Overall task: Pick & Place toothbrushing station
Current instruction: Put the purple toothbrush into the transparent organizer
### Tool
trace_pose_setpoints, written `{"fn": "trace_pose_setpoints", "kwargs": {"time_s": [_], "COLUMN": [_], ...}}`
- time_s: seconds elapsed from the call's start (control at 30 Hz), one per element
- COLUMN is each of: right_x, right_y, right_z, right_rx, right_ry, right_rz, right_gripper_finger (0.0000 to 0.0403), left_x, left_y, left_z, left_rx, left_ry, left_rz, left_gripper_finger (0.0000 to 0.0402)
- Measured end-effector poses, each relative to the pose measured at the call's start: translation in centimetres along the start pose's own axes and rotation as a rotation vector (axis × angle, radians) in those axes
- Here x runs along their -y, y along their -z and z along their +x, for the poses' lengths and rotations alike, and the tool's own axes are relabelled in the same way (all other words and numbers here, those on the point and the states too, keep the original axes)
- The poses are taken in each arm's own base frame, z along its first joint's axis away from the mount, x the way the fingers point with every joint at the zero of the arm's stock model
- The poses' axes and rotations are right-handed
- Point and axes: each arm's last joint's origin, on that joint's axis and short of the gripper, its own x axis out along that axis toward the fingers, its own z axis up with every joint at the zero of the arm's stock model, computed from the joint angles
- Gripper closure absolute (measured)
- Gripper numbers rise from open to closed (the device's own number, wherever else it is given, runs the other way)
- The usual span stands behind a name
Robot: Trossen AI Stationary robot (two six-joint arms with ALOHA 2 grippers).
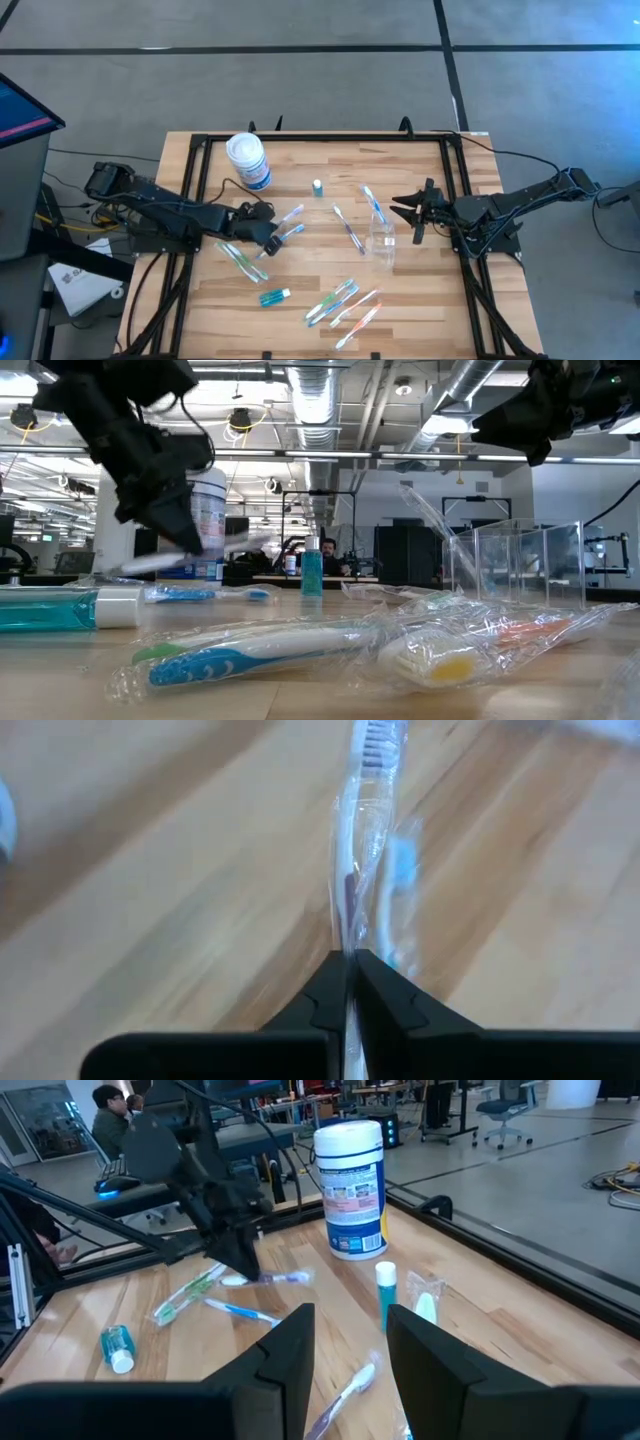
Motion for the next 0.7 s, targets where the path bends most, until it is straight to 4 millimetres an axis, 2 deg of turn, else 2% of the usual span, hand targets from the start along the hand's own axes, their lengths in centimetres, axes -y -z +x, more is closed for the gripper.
{"fn": "trace_pose_setpoints", "kwargs": {"time_s": [0.3,0.7], "right_x": [-0.3,-2.0], "right_y": [-0.2,-0.7], "right_z": [0.4,2.4], "right_rx": [0.024,0.138], "right_ry": [-0.01,-0.082], "right_rz": [0.017,-0.029], "right_gripper_finger": [0.0284,0.0284], "left_x": [1.6,3.3], "left_y": [-2.1,-4.8], "left_z": [-1.1,-2.5], "left_rx": [0.253,0.562], "left_ry": [0.1,0.193], "left_rz": [0.076,0.169], "left_gripper_finger": [0.0399,0.0398]}}
